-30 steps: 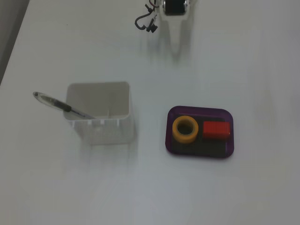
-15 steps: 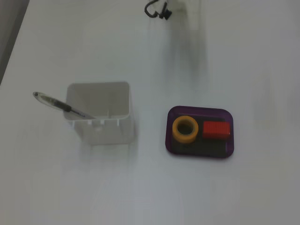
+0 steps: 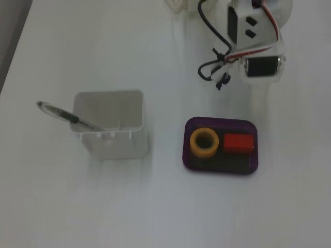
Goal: Remove the cube from the box.
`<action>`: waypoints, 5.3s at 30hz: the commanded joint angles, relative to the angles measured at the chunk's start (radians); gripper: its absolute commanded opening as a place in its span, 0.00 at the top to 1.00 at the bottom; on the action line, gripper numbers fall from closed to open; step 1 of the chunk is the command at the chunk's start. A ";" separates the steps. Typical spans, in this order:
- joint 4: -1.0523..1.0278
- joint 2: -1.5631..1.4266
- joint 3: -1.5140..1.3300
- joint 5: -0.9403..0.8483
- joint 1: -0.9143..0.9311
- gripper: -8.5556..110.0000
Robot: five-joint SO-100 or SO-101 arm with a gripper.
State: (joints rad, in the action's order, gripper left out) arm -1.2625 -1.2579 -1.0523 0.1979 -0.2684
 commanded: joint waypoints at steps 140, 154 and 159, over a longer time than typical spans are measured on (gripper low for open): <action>0.103 -1.551 -1.365 -0.393 0.465 0.73; 0.184 -2.175 -2.006 -0.390 0.532 0.73; 0.100 -2.178 -2.028 -0.387 0.528 0.73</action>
State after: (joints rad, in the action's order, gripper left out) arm -1.1305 -3.3610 -3.0649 -0.1963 0.2669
